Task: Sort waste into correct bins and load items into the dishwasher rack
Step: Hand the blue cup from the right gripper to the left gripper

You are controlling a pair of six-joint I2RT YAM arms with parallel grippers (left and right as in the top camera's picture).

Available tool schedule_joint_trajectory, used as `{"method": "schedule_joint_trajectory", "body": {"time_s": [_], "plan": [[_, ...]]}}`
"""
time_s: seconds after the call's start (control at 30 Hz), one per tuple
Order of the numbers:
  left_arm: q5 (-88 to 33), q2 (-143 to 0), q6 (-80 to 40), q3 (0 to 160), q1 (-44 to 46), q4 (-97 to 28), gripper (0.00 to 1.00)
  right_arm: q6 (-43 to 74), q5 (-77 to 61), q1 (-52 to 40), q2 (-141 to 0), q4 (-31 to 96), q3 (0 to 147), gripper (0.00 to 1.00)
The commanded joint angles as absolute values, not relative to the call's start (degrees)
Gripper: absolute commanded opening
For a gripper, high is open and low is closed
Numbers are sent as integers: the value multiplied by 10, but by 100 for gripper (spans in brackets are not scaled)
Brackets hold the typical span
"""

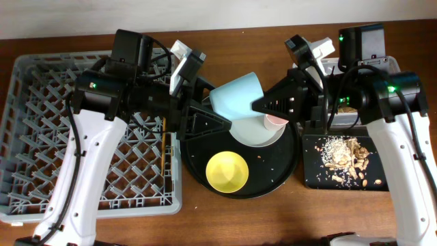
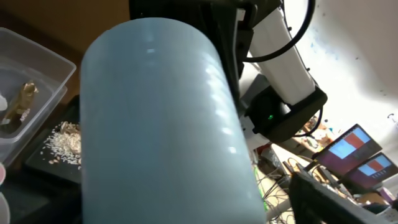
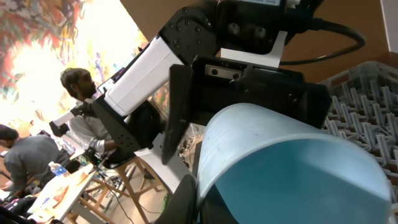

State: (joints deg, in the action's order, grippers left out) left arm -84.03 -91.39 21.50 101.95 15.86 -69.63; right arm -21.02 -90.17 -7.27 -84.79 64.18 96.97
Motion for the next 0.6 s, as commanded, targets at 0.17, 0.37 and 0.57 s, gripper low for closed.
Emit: {"method": "schedule_joint_trajectory", "body": {"time_s": [0.17, 0.37, 0.57], "plan": [[-892, -908, 229, 1024, 166, -679, 81, -212, -889, -91, -848, 659, 976, 4], [-892, -908, 229, 1024, 166, -673, 65, -235, -887, -110, -848, 668, 976, 5], [-886, -908, 228, 1024, 166, -673, 54, -235, -887, -109, -848, 666, 976, 23]]}}
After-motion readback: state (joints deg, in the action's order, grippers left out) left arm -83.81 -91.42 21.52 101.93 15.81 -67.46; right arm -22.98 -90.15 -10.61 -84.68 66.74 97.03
